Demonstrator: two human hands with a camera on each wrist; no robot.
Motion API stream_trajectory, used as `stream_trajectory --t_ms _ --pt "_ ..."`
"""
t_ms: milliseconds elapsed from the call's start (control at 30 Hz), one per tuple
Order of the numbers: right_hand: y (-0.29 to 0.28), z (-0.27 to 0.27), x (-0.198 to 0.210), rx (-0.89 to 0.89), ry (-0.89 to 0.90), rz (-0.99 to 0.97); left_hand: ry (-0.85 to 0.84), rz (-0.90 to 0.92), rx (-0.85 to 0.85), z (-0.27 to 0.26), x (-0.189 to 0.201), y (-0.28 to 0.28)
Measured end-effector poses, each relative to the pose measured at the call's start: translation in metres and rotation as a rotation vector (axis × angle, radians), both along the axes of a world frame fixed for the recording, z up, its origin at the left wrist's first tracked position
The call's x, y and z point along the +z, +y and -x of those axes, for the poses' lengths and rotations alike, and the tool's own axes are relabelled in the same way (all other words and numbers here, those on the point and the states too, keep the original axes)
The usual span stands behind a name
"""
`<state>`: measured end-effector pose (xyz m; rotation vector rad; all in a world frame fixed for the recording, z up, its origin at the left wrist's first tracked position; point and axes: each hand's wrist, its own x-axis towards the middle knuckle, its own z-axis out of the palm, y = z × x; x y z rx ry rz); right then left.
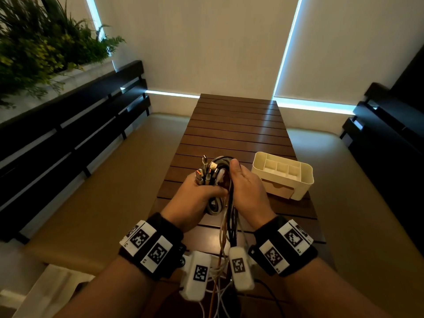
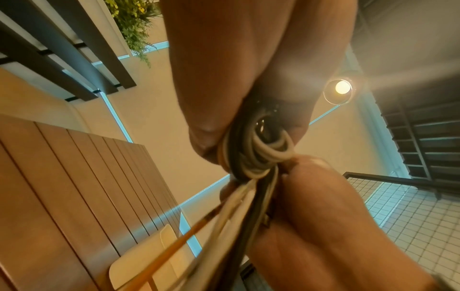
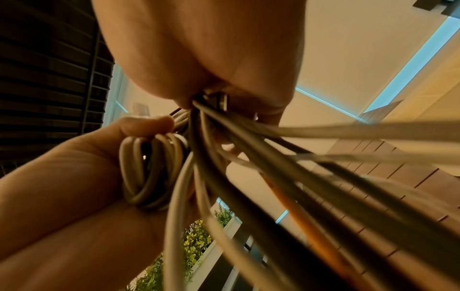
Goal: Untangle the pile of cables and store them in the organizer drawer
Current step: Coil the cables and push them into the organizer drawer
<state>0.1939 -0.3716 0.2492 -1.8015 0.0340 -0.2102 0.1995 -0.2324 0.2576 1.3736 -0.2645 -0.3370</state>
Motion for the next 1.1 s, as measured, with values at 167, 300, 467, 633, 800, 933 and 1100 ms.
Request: stream_trajectory --t_ms 167,300,467,633,800,933,1100 --pt "0.000 -0.002 0.000 0.000 -0.055 0.024 0.044 0.112 -0.022 0.005 0.006 -0.009" --pt "-0.004 -0.003 0.006 0.067 -0.044 0.112 0.069 0.152 -0.062 0.006 0.006 -0.012" --pt "-0.018 -0.004 0.012 0.186 0.044 0.387 0.050 0.110 -0.071 0.004 0.007 -0.009" --pt "-0.029 -0.004 0.022 0.173 0.047 0.248 0.037 0.121 -0.020 0.004 0.006 -0.013" --pt "-0.034 -0.002 0.024 0.022 -0.149 0.059 0.053 0.108 -0.078 0.004 0.010 -0.013" --pt "-0.038 -0.004 0.024 0.064 -0.126 0.090 0.078 0.136 -0.098 0.003 0.009 -0.015" --pt "-0.043 -0.005 0.021 0.138 -0.141 0.283 0.096 0.152 -0.046 0.001 0.002 -0.014"
